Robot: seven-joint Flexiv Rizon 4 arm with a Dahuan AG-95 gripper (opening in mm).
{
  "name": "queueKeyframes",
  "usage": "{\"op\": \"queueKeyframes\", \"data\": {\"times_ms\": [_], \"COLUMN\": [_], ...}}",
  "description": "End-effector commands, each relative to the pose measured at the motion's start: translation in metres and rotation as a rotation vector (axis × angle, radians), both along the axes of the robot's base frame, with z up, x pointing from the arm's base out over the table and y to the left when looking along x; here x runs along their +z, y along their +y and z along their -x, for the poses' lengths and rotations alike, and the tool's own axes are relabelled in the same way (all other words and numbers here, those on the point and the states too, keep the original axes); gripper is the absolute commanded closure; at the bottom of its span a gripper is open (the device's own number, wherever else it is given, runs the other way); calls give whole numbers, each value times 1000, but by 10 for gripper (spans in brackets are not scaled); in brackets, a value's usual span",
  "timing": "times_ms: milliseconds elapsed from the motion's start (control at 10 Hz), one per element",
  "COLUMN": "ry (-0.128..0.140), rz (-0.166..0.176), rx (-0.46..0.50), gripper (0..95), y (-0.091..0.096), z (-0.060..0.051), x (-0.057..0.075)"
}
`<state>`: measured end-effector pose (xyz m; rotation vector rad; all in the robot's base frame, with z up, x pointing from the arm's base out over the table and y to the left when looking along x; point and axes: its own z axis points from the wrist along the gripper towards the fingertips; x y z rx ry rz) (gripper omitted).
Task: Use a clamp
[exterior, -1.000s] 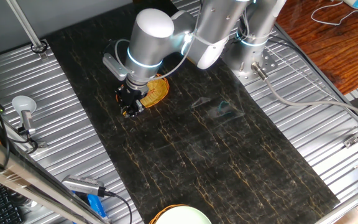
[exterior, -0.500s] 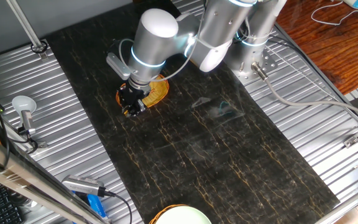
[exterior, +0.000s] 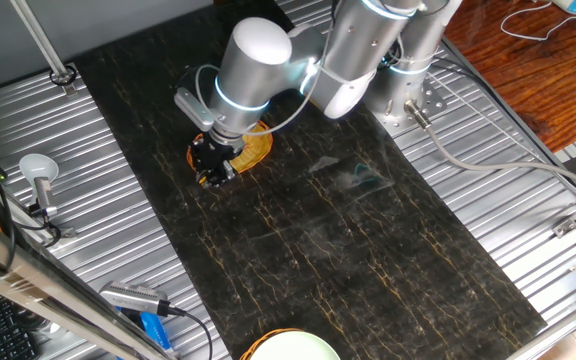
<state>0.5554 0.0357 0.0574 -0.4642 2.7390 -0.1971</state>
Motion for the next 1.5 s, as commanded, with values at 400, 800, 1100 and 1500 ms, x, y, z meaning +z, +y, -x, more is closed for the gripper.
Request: {"op": "queueKeyframes", "data": {"times_ms": [400, 800, 1100, 1500], "ry": [-27, -99, -118, -126], "rz": [-11, -23, -21, 16], "rx": [-18, -44, -46, -47], "gripper": [950, 950, 950, 950], "y": [0, 2, 2, 3], "z": [-6, -9, -10, -12], "x": [10, 12, 12, 13]}}
